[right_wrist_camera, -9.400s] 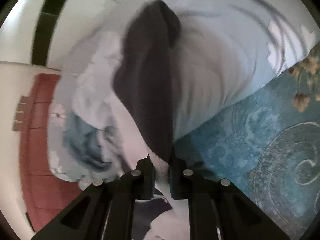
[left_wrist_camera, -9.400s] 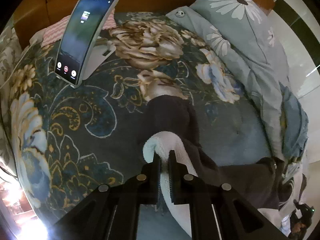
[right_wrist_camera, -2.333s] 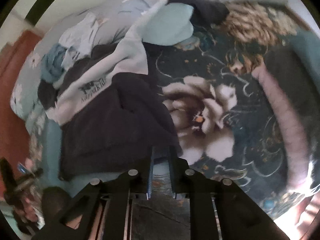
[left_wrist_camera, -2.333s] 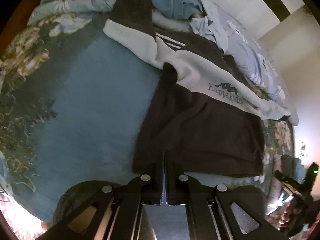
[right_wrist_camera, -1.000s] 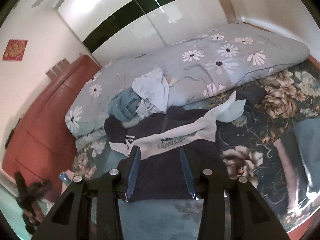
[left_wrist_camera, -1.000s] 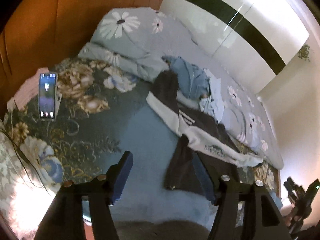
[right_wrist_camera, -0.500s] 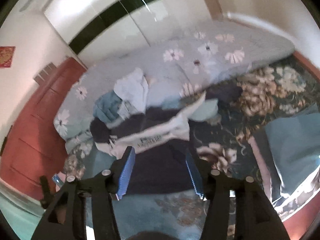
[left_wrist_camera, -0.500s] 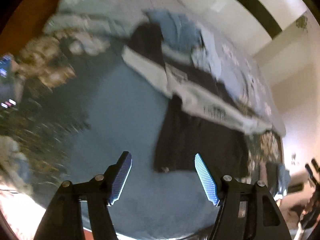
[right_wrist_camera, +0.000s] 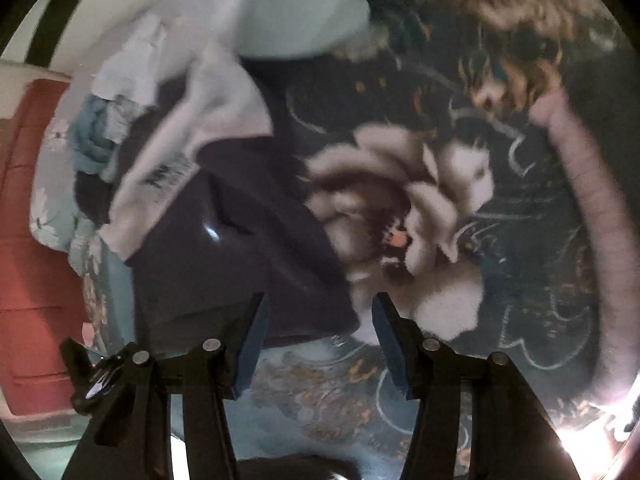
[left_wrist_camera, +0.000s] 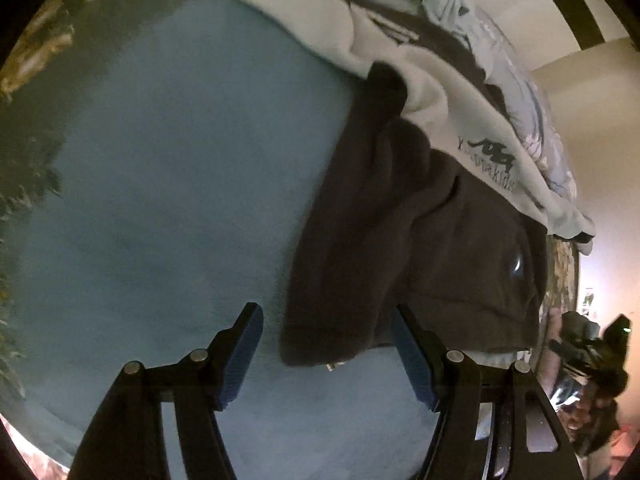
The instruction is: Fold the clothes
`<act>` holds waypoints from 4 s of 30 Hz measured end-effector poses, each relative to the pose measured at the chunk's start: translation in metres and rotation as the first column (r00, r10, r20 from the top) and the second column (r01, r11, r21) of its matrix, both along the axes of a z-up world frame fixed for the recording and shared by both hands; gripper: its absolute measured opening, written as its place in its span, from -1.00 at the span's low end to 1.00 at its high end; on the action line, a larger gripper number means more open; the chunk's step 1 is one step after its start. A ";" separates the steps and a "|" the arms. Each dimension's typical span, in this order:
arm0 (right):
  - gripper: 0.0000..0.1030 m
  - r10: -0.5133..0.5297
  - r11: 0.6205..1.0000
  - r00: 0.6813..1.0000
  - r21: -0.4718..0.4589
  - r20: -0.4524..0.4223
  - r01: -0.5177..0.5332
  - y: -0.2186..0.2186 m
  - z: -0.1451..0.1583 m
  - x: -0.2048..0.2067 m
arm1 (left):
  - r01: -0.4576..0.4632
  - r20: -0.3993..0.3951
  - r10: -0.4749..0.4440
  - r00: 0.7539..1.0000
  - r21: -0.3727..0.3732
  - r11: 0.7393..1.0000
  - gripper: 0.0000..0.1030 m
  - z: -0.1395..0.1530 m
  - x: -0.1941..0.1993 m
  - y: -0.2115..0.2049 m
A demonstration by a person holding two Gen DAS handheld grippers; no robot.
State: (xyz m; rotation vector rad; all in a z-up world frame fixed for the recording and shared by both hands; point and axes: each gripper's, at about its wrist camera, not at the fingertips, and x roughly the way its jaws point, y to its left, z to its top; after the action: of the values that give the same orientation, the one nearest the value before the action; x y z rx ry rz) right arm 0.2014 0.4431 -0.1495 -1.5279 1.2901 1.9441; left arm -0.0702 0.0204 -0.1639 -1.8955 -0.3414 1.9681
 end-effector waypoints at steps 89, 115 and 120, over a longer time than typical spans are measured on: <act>-0.07 0.086 0.994 0.995 0.068 -0.052 -0.083 -0.010 0.043 -0.002 | -0.147 -0.349 -0.037 0.936 -0.486 0.862 0.12 0.028 -0.257 0.083; -0.07 0.030 0.999 0.994 0.017 -0.103 -0.028 -0.003 0.026 -0.014 | -0.695 -0.102 0.697 0.710 0.056 0.717 -0.82 -0.004 -0.113 -0.181; -0.07 0.076 0.984 0.988 0.170 -0.137 -0.052 0.026 0.063 -0.048 | -0.678 -0.114 0.676 0.728 0.024 0.734 -0.76 -0.017 -0.103 -0.175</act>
State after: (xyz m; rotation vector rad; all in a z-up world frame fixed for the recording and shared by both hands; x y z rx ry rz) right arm 0.1537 0.4689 -0.0864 -1.3871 1.1128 2.1779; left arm -0.1730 -0.1550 -0.1804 -1.8003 -1.1269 2.5172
